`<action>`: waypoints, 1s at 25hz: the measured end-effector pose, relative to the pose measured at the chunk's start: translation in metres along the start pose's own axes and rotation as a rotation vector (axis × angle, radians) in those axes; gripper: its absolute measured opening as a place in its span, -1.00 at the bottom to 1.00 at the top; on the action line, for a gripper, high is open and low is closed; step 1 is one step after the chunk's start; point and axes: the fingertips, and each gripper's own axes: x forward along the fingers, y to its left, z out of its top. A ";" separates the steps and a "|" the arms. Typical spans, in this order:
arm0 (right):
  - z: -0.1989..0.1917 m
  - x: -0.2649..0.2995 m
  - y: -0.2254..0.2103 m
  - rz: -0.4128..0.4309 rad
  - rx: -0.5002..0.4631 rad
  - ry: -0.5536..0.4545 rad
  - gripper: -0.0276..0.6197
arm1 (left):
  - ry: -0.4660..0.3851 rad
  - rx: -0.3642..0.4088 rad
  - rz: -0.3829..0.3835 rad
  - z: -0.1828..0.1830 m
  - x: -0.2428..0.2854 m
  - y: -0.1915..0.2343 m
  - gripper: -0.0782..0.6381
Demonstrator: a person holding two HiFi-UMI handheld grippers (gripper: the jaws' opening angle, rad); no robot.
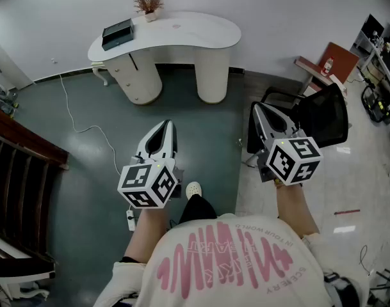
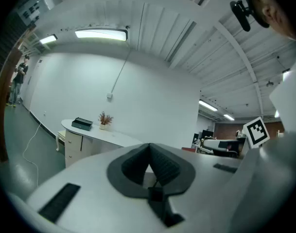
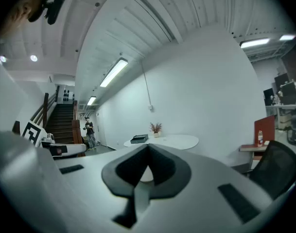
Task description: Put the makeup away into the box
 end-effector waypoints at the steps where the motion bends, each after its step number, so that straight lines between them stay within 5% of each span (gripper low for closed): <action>1: -0.002 0.002 -0.001 -0.003 -0.001 0.009 -0.93 | 0.004 -0.002 0.002 -0.001 0.002 0.002 -0.78; 11: -0.008 0.077 -0.017 -0.010 0.008 0.042 -0.93 | 0.025 -0.013 0.014 -0.001 0.058 0.050 -0.77; 25: 0.052 0.228 -0.013 0.019 0.010 -0.047 -0.92 | -0.040 0.010 -0.023 0.079 0.165 0.148 -0.78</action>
